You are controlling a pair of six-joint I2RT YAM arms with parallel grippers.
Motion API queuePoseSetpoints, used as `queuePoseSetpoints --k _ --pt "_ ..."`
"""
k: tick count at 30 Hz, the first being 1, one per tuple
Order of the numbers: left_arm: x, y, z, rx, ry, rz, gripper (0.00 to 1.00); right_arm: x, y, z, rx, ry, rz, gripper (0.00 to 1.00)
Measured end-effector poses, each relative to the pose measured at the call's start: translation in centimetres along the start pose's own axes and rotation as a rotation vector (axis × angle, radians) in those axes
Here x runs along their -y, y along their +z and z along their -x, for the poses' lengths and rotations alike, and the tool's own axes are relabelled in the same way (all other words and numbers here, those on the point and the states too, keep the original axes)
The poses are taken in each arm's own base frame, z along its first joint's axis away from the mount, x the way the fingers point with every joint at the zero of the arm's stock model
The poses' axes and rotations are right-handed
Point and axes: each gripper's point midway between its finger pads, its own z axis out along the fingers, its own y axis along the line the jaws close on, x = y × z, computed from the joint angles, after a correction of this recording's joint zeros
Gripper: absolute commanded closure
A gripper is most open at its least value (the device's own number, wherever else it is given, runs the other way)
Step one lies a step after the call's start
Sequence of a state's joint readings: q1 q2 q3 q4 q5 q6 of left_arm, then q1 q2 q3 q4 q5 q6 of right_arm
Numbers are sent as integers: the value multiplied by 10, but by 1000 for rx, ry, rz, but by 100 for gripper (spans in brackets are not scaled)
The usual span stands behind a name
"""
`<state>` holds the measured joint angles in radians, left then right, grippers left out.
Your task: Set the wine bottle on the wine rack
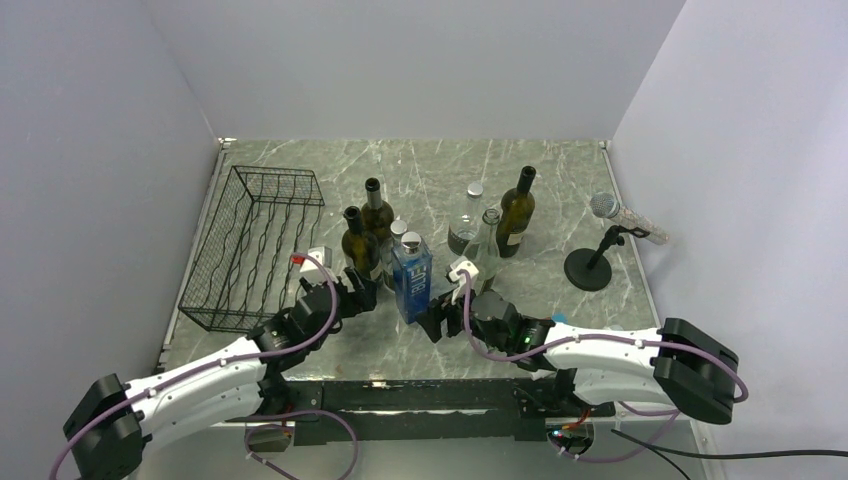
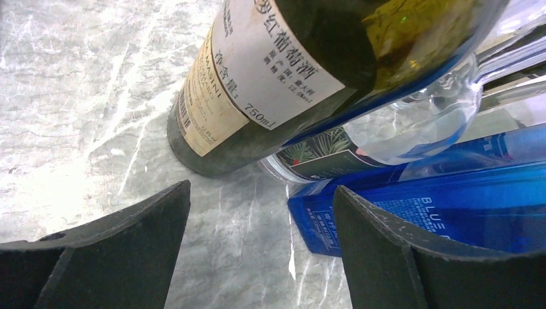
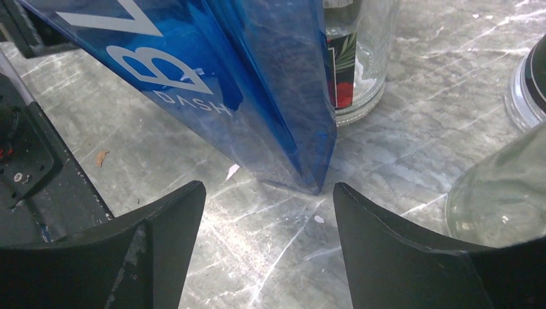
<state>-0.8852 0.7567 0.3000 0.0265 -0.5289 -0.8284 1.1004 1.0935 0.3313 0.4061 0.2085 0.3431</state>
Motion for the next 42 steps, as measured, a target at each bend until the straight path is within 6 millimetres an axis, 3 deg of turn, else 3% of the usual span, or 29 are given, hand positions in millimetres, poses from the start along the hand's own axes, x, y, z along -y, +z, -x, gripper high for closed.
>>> queuePoseSetpoints --k 14,22,42 --pt "-8 13 -11 38 6 -3 24 2 18 -8 24 15 -12 20" --pt "-24 16 -15 89 -2 29 26 3 29 -19 24 24 -16 24" --pt "-23 36 -27 102 -8 28 39 3 47 -26 58 61 -29 28"
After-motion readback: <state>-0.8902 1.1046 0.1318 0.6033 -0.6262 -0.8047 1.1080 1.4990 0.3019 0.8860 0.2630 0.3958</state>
